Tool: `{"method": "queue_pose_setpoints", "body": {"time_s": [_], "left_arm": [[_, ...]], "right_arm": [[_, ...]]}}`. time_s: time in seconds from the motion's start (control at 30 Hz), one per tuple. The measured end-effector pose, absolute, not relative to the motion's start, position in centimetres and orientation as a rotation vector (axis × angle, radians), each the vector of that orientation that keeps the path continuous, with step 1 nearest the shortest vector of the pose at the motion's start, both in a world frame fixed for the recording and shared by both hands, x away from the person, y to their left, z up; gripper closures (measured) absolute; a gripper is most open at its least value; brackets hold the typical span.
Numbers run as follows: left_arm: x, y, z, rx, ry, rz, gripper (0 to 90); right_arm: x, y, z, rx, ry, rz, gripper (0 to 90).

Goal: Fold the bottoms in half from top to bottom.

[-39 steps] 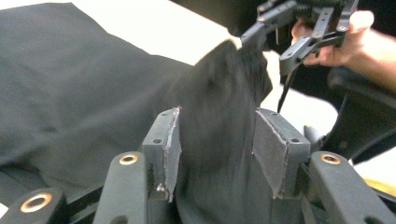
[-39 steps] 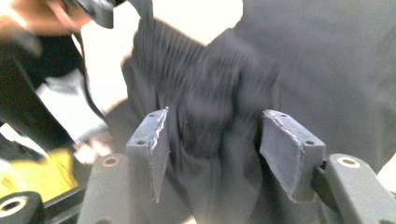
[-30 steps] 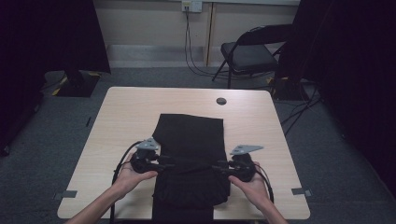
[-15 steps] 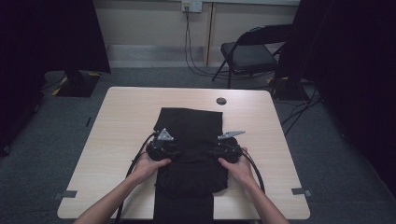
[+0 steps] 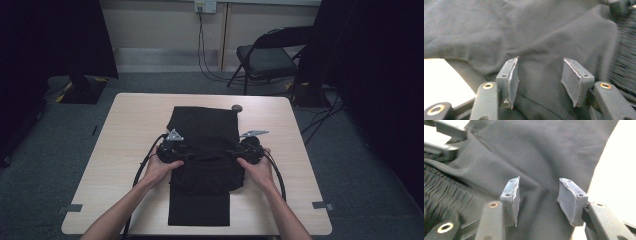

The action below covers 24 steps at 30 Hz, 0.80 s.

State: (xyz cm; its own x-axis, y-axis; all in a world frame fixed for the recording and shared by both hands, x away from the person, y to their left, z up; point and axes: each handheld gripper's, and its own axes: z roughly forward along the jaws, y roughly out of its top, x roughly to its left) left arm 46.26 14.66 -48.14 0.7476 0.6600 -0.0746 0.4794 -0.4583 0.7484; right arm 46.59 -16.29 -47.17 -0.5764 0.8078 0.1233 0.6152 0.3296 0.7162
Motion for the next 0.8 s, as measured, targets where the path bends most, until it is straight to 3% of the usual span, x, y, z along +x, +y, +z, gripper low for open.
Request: {"method": "queue_pose_setpoints", "body": {"time_s": [0.13, 0.43, 0.63, 0.8], "left_arm": [[44.8, 14.7, -46.6, 2.153, 0.773, 0.297, 38.9], [42.2, 14.8, -45.3, 2.167, 0.705, 0.301, 36.6], [42.3, 15.7, -45.4, 2.119, 0.793, 0.303, 36.0], [40.9, 14.9, -45.0, 2.128, 0.711, 0.262, 34.8]], "right_arm": [[45.5, -17.1, -47.8, 1.289, 2.366, 1.078, 49.9], [42.3, -16.6, -45.2, 1.122, 2.426, 1.238, 48.1], [39.3, -17.0, -44.9, 1.024, 2.522, 1.296, 50.4], [36.7, -17.3, -43.9, 0.938, 2.572, 1.302, 49.0]]}}
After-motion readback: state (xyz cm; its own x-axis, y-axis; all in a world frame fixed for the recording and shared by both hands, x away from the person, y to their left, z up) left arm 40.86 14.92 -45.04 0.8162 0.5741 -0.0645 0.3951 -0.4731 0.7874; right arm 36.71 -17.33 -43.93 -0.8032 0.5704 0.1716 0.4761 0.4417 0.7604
